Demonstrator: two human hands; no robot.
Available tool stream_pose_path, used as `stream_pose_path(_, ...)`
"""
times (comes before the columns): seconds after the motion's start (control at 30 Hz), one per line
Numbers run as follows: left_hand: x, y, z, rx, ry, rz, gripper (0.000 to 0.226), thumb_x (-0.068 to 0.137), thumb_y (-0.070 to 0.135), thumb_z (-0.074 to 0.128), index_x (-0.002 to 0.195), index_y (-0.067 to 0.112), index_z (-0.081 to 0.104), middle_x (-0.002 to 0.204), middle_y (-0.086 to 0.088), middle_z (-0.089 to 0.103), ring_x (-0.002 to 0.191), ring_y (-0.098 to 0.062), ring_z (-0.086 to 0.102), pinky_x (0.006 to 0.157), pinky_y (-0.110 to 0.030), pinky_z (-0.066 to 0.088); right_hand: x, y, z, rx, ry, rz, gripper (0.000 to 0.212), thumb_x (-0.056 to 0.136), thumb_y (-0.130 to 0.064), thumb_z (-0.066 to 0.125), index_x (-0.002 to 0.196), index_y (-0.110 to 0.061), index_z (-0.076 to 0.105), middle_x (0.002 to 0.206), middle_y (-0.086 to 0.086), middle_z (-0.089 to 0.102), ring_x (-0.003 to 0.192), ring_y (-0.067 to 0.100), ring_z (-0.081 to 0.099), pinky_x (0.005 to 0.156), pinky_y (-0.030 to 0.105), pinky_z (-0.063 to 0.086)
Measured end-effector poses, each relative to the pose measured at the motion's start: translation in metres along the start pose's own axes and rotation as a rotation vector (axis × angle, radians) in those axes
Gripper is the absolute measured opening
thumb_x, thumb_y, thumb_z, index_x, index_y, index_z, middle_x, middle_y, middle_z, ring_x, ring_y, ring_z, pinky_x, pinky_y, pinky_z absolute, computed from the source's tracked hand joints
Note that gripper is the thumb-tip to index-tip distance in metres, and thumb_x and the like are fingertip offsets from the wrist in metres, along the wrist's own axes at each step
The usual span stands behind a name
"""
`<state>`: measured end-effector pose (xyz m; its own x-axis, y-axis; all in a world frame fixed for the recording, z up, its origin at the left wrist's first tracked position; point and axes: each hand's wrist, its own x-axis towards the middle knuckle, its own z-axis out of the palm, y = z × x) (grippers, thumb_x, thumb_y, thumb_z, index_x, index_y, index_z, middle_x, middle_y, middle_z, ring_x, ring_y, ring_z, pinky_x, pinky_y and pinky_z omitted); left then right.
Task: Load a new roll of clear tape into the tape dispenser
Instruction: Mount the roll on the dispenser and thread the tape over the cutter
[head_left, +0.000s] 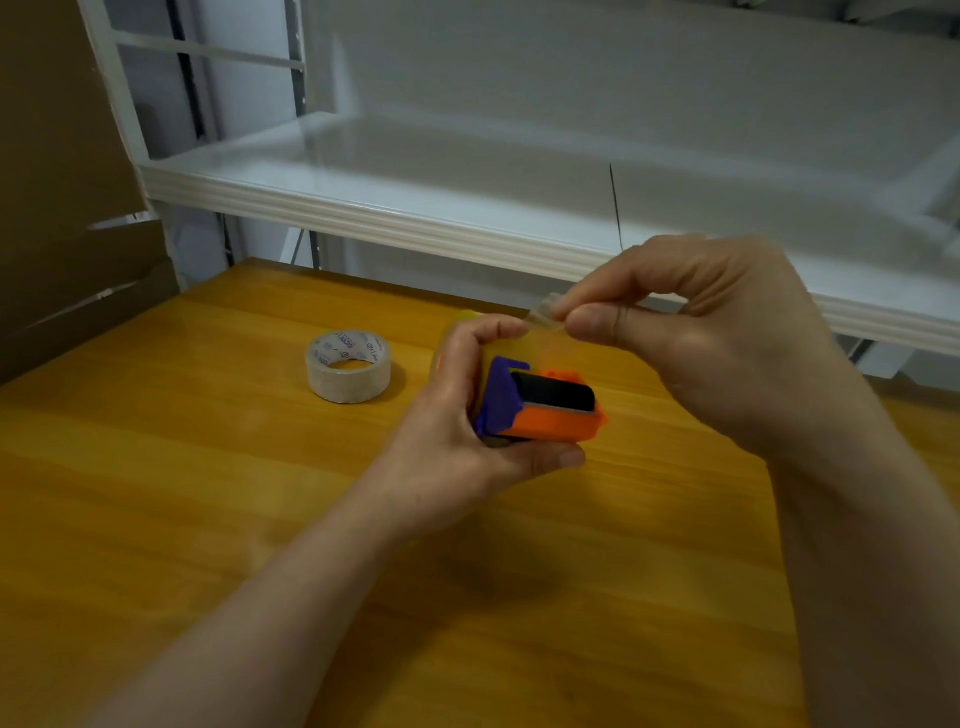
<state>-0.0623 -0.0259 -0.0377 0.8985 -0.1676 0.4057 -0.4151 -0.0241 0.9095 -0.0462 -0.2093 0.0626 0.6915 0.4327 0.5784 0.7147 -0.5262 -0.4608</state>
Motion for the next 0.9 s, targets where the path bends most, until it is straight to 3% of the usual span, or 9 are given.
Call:
stream_pose_path(0.17, -0.001, 0.001, -0.003, -0.143, -0.018, -0.037, 0.078, 0.063, 0.017, 0.087, 0.125, 0.039, 0.046, 0.104, 0.020, 0.068, 0.093, -0.013, 0.073, 0.074, -0.028, 0.059, -0.003, 0.002, -0.004, -0.098, -0.006, -0.086, 0.007, 0.086, -0.031, 0.076, 0.093, -0.033, 0.078, 0.088, -0.015, 0.073, 0.097, 0.010, 0.063, 0.085, 0.036, 0.051)
stream_pose_path(0.33, 0.001, 0.001, -0.004, -0.220, -0.030, -0.051, 0.077, 0.068, 0.012, 0.090, 0.126, 0.040, 0.048, 0.125, -0.013, 0.064, 0.101, -0.029, 0.073, 0.075, -0.032, 0.059, -0.005, -0.003, -0.010, -0.252, -0.076, -0.249, 0.014, 0.084, -0.040, 0.068, 0.095, -0.038, 0.078, 0.079, -0.007, 0.063, 0.093, 0.019, 0.053, 0.074, 0.035, 0.046)
stream_pose_path(0.5, 0.000, 0.001, -0.004, -0.238, -0.054, -0.049, 0.077, 0.064, 0.015, 0.089, 0.125, 0.040, 0.049, 0.128, -0.016, 0.062, 0.101, -0.029, 0.073, 0.074, -0.029, 0.059, -0.007, -0.005, -0.014, -0.321, -0.089, -0.280, 0.015, 0.086, -0.041, 0.068, 0.095, -0.037, 0.078, 0.079, -0.008, 0.060, 0.095, 0.020, 0.052, 0.079, 0.048, 0.045)
stream_pose_path(0.7, -0.001, 0.007, -0.003, -0.169, -0.025, -0.026, 0.077, 0.061, 0.015, 0.083, 0.124, 0.038, 0.043, 0.115, 0.003, 0.059, 0.093, -0.009, 0.072, 0.074, -0.024, 0.058, -0.006, -0.017, -0.007, -0.429, -0.106, -0.349, 0.014, 0.088, -0.037, 0.064, 0.095, -0.036, 0.077, 0.084, -0.013, 0.057, 0.094, 0.014, 0.049, 0.084, 0.040, 0.030)
stream_pose_path(0.9, -0.001, 0.005, -0.001, -0.122, -0.055, -0.025, 0.081, 0.063, 0.012, 0.085, 0.128, 0.027, 0.038, 0.104, 0.011, 0.071, 0.094, -0.014, 0.074, 0.076, -0.026, 0.057, -0.006, -0.022, -0.003, -0.449, -0.141, -0.374, 0.012, 0.085, -0.031, 0.067, 0.090, -0.036, 0.076, 0.085, -0.015, 0.056, 0.087, 0.011, 0.048, 0.085, 0.039, 0.029)
